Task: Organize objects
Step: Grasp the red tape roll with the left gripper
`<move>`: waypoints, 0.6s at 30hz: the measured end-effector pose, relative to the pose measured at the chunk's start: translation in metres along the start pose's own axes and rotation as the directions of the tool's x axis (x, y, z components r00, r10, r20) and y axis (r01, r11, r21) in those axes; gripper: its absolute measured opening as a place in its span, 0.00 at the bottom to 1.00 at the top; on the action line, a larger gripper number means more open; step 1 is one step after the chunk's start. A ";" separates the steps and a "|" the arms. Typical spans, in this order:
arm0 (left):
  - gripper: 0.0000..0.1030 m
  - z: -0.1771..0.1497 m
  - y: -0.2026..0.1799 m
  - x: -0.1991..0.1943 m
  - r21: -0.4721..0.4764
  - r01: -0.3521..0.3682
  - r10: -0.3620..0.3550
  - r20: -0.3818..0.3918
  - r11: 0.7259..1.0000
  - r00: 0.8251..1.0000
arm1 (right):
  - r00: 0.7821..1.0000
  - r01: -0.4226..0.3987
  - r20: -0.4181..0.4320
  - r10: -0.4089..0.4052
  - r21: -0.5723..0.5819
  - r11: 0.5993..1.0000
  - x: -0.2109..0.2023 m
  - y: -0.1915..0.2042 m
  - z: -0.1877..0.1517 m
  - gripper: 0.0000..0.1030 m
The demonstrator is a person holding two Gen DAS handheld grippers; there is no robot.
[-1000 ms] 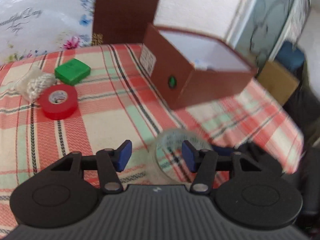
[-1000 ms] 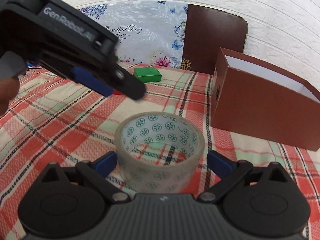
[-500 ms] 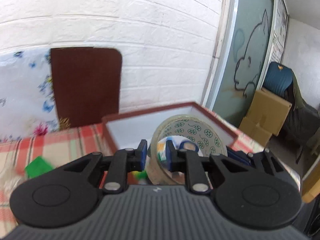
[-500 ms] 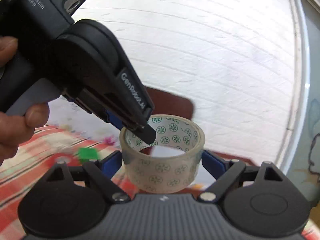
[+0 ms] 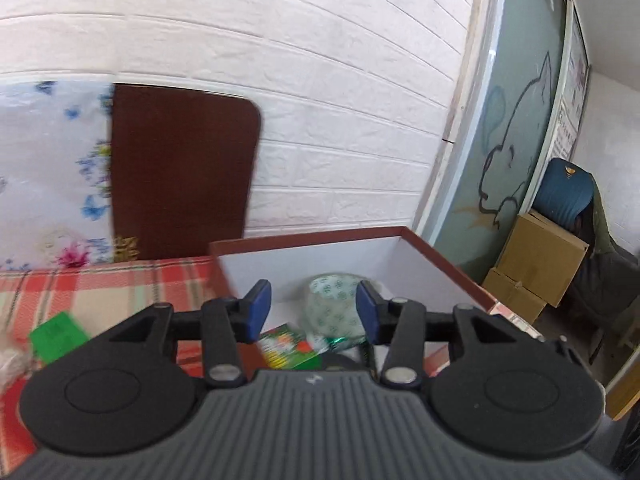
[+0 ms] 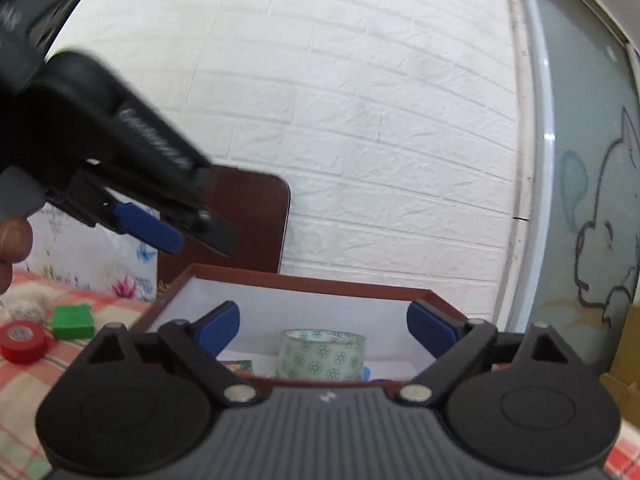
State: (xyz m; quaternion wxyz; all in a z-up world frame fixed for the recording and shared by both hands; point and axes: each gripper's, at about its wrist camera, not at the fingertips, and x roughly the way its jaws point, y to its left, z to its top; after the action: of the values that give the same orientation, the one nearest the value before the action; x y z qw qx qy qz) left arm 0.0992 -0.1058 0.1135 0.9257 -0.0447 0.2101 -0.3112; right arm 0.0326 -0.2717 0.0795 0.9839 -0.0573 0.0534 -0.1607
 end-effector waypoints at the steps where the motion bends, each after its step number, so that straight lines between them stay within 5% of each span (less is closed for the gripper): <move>1: 0.49 -0.005 0.010 -0.010 -0.006 -0.022 0.022 -0.004 1.000 1.000 | 1.000 -0.013 0.009 0.013 0.013 1.000 -0.011 0.003 -0.002 0.90; 6: 0.49 -0.043 0.083 -0.051 -0.093 -0.219 0.214 -0.064 0.971 0.975 | 0.979 -0.199 -0.037 0.199 0.003 0.980 -0.034 0.038 -0.002 0.84; 9: 0.49 -0.075 0.138 -0.069 -0.151 -0.411 0.390 -0.148 0.899 0.909 | 0.930 -0.344 -0.139 0.339 -0.012 0.939 -0.032 0.074 -0.011 0.82; 13: 0.48 -0.118 0.200 -0.092 -0.213 -0.563 0.518 -0.232 0.799 0.823 | 0.836 -0.485 -0.290 0.465 0.002 0.874 -0.008 0.132 -0.018 0.81; 15: 0.47 -0.134 0.206 -0.105 -0.191 -0.555 0.539 -0.130 0.810 0.832 | 0.801 -0.528 -0.337 0.494 -0.011 0.849 0.006 0.159 -0.021 0.81; 18: 0.52 -0.134 0.206 -0.103 -0.208 -0.538 0.528 -0.104 0.817 0.843 | 0.767 -0.556 -0.384 0.514 0.004 0.831 0.028 0.194 -0.019 0.83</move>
State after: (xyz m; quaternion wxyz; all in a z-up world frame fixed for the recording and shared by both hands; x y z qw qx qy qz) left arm 0.0846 0.1274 -0.0150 0.9597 -0.0841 0.2678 -0.0143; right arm 0.1170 -0.1002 0.0332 0.9559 -0.0625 0.2599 0.1219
